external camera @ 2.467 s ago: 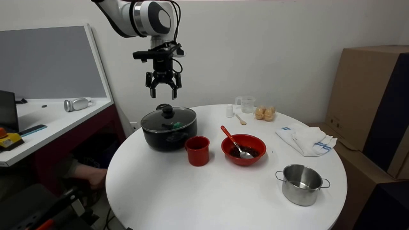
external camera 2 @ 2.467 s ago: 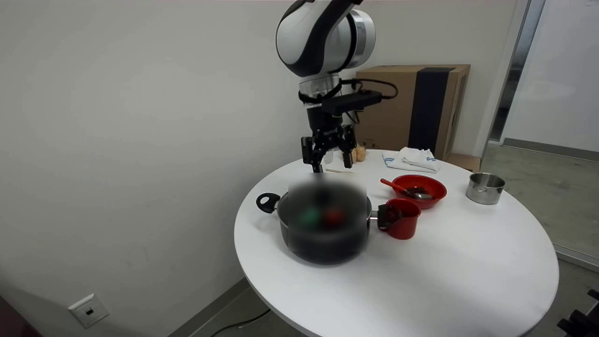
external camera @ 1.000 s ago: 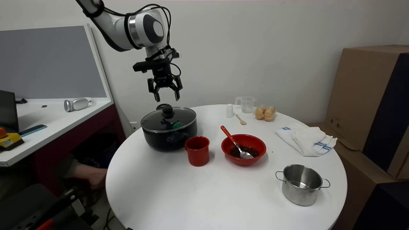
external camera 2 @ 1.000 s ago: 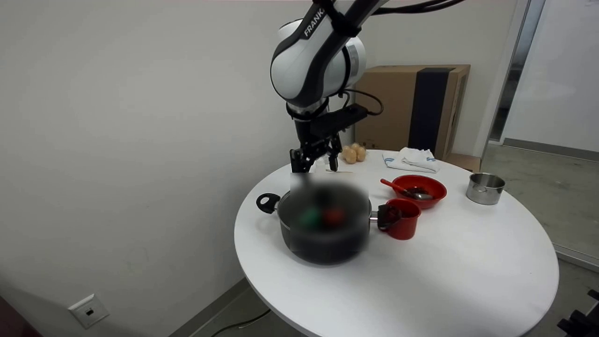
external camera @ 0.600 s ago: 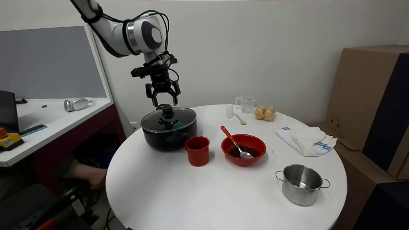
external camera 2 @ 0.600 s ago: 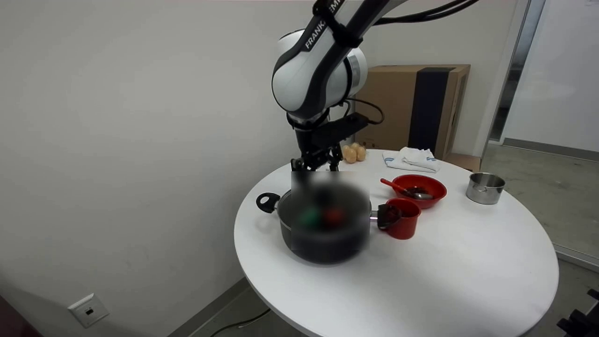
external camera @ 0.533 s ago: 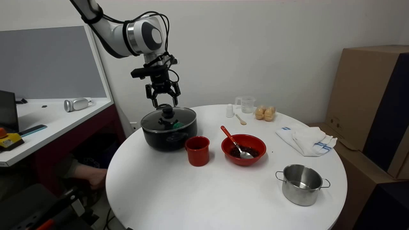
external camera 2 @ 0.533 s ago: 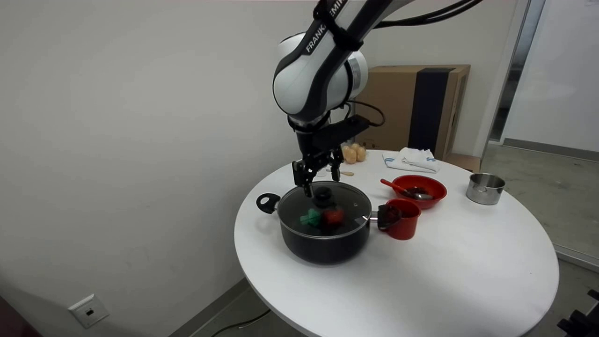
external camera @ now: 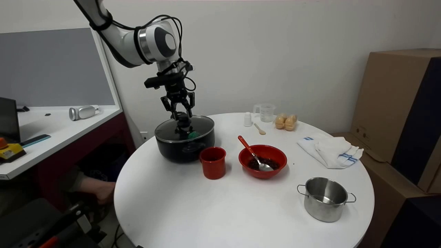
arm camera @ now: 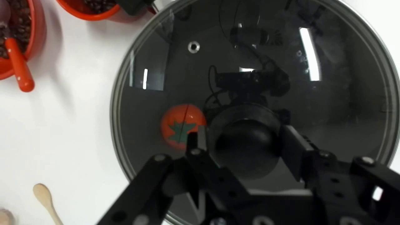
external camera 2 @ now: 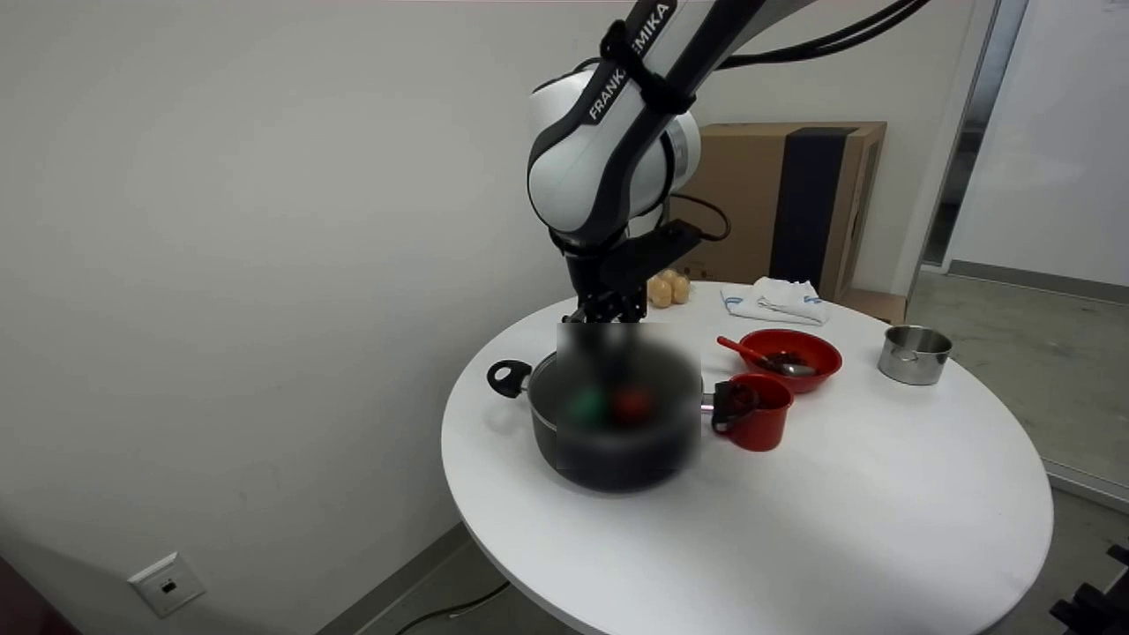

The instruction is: Remove the lid from the black pot and set it on the table then pick up the orange and green objects from the pot and place them on the red plate

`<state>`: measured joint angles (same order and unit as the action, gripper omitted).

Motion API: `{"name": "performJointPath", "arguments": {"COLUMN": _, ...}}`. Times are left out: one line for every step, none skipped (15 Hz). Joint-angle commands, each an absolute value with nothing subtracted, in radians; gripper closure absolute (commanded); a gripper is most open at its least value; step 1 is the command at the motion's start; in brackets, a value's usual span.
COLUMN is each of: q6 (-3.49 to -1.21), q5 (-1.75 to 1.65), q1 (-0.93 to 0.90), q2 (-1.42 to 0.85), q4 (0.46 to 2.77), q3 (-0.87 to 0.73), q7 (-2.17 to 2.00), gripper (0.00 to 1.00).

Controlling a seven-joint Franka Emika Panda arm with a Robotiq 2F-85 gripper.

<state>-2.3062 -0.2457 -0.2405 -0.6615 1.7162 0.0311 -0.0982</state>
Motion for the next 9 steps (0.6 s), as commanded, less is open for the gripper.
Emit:
{"name": "performJointPath", "arguments": {"q6": -2.349, "q5": -0.292, "q1": -0.268, "q2": -0.667, "q4": 1.727, "q3": 0.007, "q7": -0.128, "gripper": 0.72}}
{"name": "performJointPath", "arguments": {"q6": -2.351, "q5": -0.299, "q1": -0.270, "q2": -0.666, "q4": 1.729, "q3": 0.007, "q7": -0.128, "gripper": 0.76}}
{"name": "performJointPath", "arguments": {"q6": -2.352, "q5": -0.304, "q1": -0.272, "q2": -0.666, "q4": 1.730, "q3": 0.006, "q7": -0.128, "gripper": 0.76}}
{"name": "performJointPath", "arguments": {"q6": -2.353, "q5": -0.307, "q1": -0.273, "q2": -0.665, "q4": 1.731, "q3": 0.006, "q7": -0.127, "gripper": 0.76}}
{"name": "performJointPath", "arguments": {"q6": -2.352, "q5": -0.304, "q1": -0.271, "q2": -0.657, "q4": 1.736, "q3": 0.010, "q7": -0.124, "gripper": 0.76}}
{"name": "performJointPath", "arguments": {"q6": -2.345, "q5": -0.296, "q1": -0.268, "q2": -0.642, "q4": 1.743, "q3": 0.014, "q7": -0.124, "gripper": 0.76}}
{"name": "performJointPath", "arguments": {"q6": -2.337, "q5": -0.287, "q1": -0.262, "q2": -0.628, "q4": 1.749, "q3": 0.019, "q7": -0.118, "gripper": 0.76}}
{"name": "performJointPath", "arguments": {"q6": -2.320, "q5": -0.280, "q1": -0.258, "q2": -0.612, "q4": 1.754, "q3": 0.022, "q7": -0.114, "gripper": 0.76}}
{"name": "performJointPath", "arguments": {"q6": -2.306, "q5": -0.272, "q1": -0.252, "q2": -0.595, "q4": 1.759, "q3": 0.024, "q7": -0.108, "gripper": 0.76}}
